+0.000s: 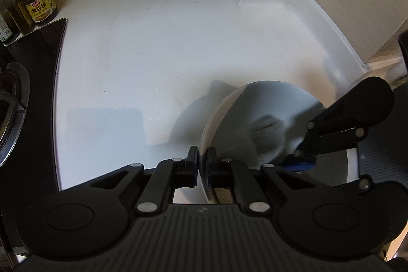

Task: Clean bowl
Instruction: 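Wipe the inside of the bowl with the cloth in the right gripper, then lift the cloth out of the bowl with the right gripper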

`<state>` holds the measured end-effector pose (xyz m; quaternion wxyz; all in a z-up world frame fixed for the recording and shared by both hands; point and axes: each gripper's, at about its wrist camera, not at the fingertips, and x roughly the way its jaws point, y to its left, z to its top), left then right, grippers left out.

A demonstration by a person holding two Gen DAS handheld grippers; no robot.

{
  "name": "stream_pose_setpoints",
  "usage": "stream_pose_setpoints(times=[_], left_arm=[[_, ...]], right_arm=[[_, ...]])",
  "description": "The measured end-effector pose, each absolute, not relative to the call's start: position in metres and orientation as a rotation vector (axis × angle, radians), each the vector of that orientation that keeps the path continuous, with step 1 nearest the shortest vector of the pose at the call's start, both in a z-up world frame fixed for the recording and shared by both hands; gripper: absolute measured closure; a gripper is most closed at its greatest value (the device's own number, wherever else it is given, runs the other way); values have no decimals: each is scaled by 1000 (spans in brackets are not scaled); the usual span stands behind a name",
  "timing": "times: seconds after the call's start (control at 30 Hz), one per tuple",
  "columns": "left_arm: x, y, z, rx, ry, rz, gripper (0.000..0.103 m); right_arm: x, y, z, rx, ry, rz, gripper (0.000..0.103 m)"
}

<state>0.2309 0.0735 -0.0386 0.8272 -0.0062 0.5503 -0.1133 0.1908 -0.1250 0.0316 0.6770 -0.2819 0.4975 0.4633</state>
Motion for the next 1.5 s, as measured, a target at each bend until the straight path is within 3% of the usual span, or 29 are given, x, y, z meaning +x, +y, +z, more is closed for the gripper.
stream_pose_setpoints(times=[0.1,0.4,0.8,1.07,1.33,1.5], left_arm=[[230,73,-38,-10,1169,-246,99],[230,69,-37,18,1156,-226,100],[213,72,-38,9,1078,-240,100],[204,75,-37,-8,1039,-230,100],[209,86,-37,-65,1051,-264,100],[208,85,-37,-55,1036,-265,100]], right_arm=[[189,-128,35,-803,1075,955,95],[186,-141,44,-591,1037,938,94],[174,-138,40,-680,1046,885,95],[170,-152,51,-554,1038,843,94],[162,-191,81,-688,1022,831,95],[166,-232,108,-520,975,800,95]])
